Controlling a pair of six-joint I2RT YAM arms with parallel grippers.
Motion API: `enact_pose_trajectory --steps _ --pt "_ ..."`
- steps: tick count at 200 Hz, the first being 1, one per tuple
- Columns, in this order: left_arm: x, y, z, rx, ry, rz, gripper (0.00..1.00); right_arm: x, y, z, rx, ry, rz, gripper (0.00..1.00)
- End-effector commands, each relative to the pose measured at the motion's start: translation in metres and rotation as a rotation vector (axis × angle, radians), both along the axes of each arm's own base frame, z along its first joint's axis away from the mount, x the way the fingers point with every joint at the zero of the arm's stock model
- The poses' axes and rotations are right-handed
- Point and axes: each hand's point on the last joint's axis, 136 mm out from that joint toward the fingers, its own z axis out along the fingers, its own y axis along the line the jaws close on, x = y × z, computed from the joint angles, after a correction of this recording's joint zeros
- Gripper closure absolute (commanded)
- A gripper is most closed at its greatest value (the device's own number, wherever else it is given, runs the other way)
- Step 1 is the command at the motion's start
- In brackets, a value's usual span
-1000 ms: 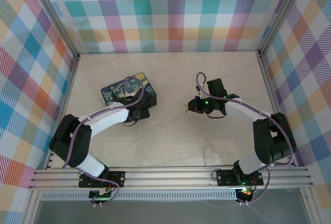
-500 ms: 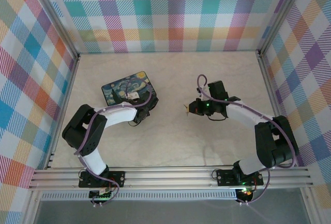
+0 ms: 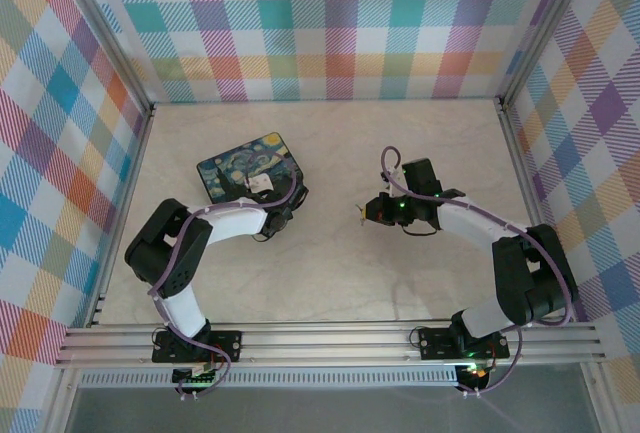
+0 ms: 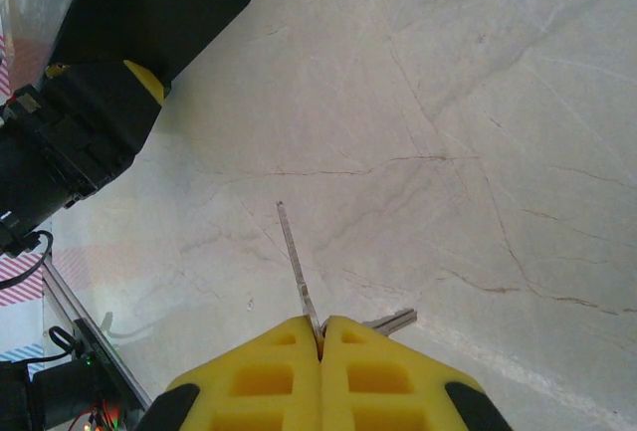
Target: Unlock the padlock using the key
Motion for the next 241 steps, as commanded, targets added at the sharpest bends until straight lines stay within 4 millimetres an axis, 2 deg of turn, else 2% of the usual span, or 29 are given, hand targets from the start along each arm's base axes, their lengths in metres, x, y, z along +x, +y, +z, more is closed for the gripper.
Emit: enact_pose_trajectory --steps 1,57,94,127,175,206,241 --pt "0.002 0.001 -0.003 0.021 -0.025 0.007 0.66 -0.004 0.002 0.005 0.016 -0.019 0.010 1.00" --pt "-0.001 0.007 -0.005 0.050 -0.017 0.024 0.72 -0.005 0.002 0.007 0.016 -0.021 0.012 1.00" --pt "-0.006 0.006 0.004 0.048 0.022 0.012 0.73 -0.006 0.002 0.008 0.017 -0.022 0.013 1.00" --pt "-0.011 0.002 0.019 0.031 0.040 -0.013 0.74 -0.007 0.002 0.011 0.019 -0.036 0.016 1.00" --pt "-0.029 0.003 0.042 0.026 0.081 -0.060 0.76 -0.013 0.001 0.013 0.032 -0.039 0.013 1.00" --pt "-0.041 -0.008 0.058 -0.025 0.124 -0.110 0.77 -0.014 0.002 0.014 0.039 -0.040 0.019 1.00" --pt "-0.062 -0.006 0.083 -0.039 0.202 -0.125 0.77 -0.014 0.005 0.026 0.047 -0.057 0.033 1.00"
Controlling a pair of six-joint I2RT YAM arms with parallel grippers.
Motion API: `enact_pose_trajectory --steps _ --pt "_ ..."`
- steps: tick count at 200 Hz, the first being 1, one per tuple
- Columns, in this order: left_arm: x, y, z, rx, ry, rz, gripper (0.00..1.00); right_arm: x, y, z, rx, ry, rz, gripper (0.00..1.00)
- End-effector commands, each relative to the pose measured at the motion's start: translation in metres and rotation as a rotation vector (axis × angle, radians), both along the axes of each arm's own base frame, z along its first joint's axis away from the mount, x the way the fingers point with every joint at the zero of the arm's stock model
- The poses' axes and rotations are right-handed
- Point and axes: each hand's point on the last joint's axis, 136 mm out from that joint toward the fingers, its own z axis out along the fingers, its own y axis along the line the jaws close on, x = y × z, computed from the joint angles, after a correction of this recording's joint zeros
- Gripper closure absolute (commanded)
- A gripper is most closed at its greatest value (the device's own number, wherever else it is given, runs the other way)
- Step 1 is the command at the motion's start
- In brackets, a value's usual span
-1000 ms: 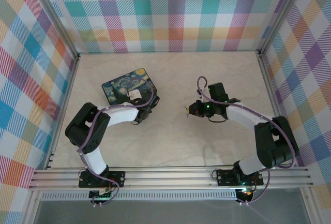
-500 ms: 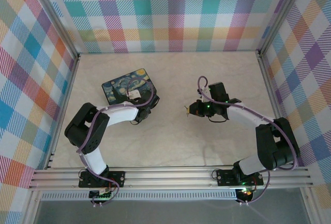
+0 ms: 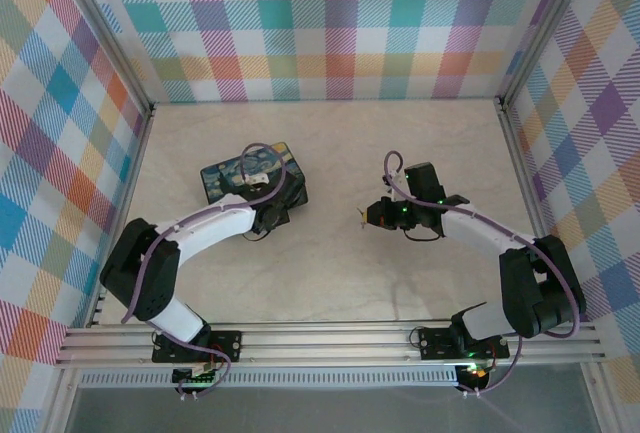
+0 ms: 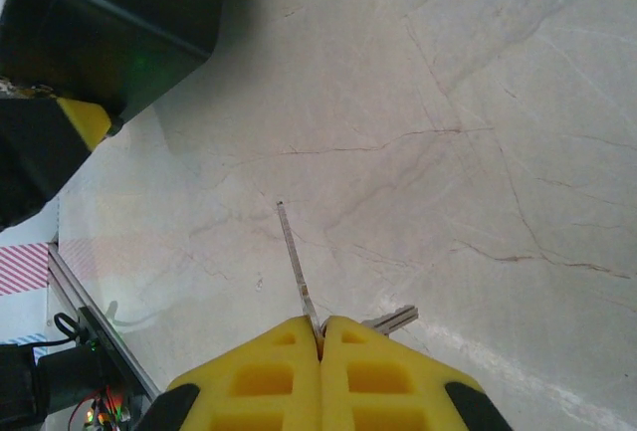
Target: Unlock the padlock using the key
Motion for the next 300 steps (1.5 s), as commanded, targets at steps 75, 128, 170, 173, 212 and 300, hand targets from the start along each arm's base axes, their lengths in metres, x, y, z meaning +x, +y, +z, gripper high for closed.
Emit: enact_pose_trajectory --steps 75,128,170,173,212,300 --pt "-0.049 -0.010 0.078 -0.108 0.197 -0.045 0.77 -0.012 0.005 0.047 0.062 -0.085 0.050 1.00" --pt "-0.068 -0.013 0.103 -0.198 0.246 0.001 0.77 -0.025 0.010 0.068 0.091 -0.095 0.109 1.00" --pt "-0.077 -0.013 0.119 -0.244 0.250 0.032 0.77 -0.031 0.015 0.071 0.109 -0.090 0.125 1.00" --pt "-0.077 -0.013 0.120 -0.247 0.250 0.032 0.77 -0.031 0.016 0.071 0.112 -0.088 0.126 1.00" --pt "-0.085 -0.016 0.132 -0.305 0.260 0.049 0.76 -0.039 0.026 0.084 0.117 -0.109 0.166 1.00" --pt "-0.098 -0.031 0.126 -0.360 0.362 0.094 0.76 -0.041 0.027 0.097 0.121 -0.136 0.178 0.99"
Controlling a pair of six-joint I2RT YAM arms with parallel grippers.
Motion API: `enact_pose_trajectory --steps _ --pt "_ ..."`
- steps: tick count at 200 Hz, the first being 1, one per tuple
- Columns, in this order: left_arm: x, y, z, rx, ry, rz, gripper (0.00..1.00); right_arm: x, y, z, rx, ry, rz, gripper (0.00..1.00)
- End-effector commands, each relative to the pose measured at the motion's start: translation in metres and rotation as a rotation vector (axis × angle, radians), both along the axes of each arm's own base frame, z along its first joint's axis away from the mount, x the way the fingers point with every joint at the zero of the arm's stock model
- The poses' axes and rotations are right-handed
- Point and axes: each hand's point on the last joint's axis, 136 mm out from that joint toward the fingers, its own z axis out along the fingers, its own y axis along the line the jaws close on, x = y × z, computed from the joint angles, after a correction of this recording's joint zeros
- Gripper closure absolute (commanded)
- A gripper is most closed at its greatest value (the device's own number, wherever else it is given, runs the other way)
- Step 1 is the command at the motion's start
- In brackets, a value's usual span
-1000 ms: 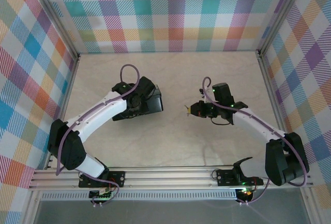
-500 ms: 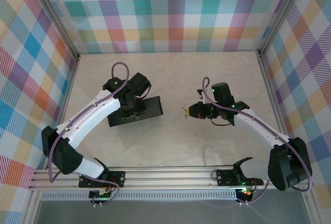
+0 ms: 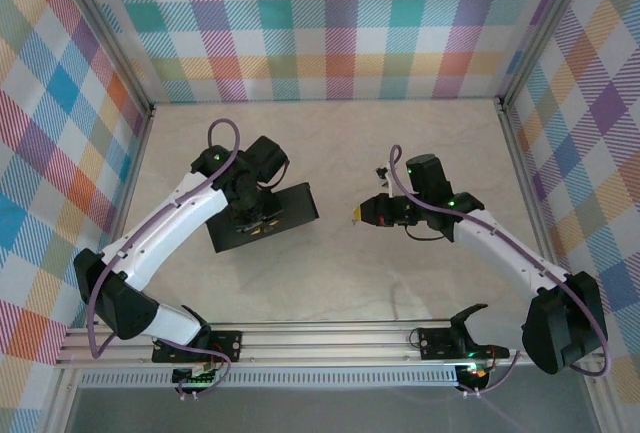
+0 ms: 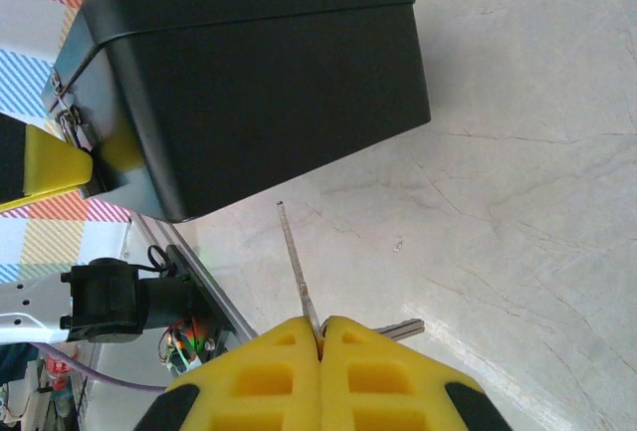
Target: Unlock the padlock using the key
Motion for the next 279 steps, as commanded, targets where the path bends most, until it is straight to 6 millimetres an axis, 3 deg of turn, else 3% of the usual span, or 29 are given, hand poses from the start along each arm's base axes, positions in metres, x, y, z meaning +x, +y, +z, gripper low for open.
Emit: enact_pose_trajectory --steps 1,67,113,164,233,256,279 --pt "-0.009 -0.008 0.011 -0.042 0.011 0.015 0.76 -0.005 0.003 0.014 0.016 -0.030 0.034 0.99" --pt "-0.011 -0.023 0.017 -0.067 0.075 -0.006 0.73 0.003 0.009 0.016 0.017 -0.021 0.052 0.98" --pt "0.003 -0.028 0.001 -0.022 0.121 -0.069 0.70 0.011 0.011 0.018 0.023 -0.035 0.031 0.98" --pt "0.023 -0.027 -0.002 -0.033 0.121 -0.047 0.51 0.012 0.010 0.020 0.023 -0.043 0.022 0.97" --pt "0.057 -0.033 0.017 -0.109 0.004 -0.077 0.41 -0.005 0.011 0.022 0.009 -0.006 0.049 0.97" --pt "0.064 -0.026 0.029 -0.090 -0.055 -0.106 0.40 -0.015 0.014 0.025 0.000 0.001 0.059 0.97" --pt "0.072 -0.010 0.028 -0.035 -0.073 -0.097 0.39 -0.023 0.020 0.026 -0.005 0.013 0.070 0.97"
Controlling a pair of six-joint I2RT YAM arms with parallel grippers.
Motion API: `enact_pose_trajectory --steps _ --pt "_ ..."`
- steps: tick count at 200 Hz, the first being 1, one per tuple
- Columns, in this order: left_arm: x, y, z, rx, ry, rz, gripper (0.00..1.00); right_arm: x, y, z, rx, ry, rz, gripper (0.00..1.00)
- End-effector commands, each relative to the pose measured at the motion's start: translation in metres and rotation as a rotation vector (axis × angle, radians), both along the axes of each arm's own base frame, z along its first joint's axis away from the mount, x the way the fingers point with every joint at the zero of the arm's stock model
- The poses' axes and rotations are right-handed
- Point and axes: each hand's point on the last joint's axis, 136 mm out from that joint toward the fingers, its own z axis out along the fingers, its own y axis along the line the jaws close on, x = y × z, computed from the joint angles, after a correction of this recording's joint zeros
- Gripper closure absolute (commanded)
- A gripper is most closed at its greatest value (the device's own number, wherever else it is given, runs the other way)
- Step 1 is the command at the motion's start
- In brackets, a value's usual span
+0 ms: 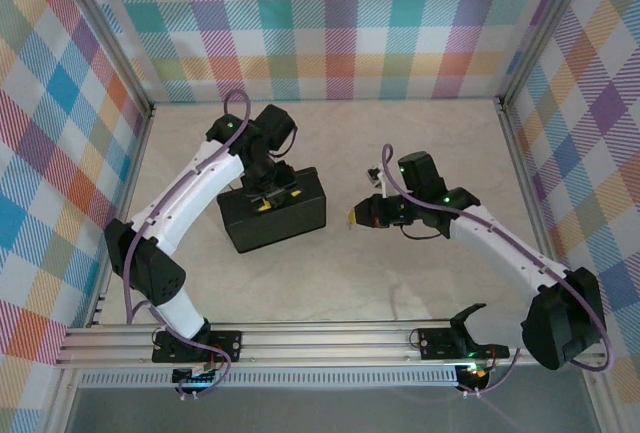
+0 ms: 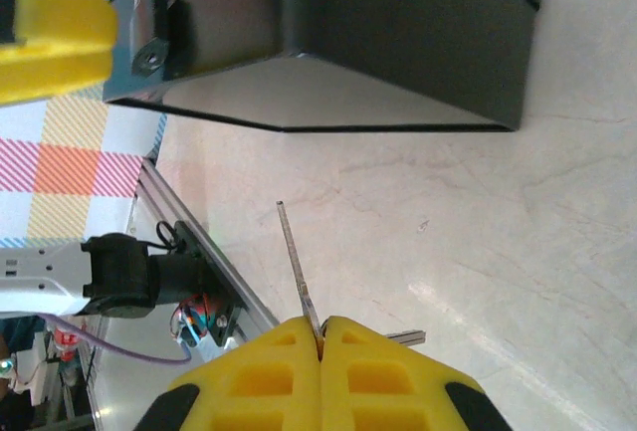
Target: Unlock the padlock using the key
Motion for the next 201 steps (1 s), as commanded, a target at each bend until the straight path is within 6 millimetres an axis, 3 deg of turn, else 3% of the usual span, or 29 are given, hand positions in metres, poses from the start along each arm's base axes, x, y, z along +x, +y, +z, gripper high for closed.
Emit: enact_pose_trajectory --steps 1,40,88,201 --pt "0.010 0.018 0.013 0.038 -0.069 -0.009 0.39 -0.009 0.005 0.017 0.013 -0.009 0.008 0.97" --pt "0.017 0.028 0.012 0.073 -0.079 0.058 0.38 -0.018 0.024 0.023 0.001 -0.002 0.026 0.97" --pt "0.025 0.021 0.000 0.024 -0.035 0.061 0.35 -0.019 0.058 0.028 0.011 0.005 0.047 0.97" --pt "0.030 0.005 -0.017 -0.042 0.018 0.012 0.39 0.010 0.108 0.032 0.061 0.081 -0.022 1.00"
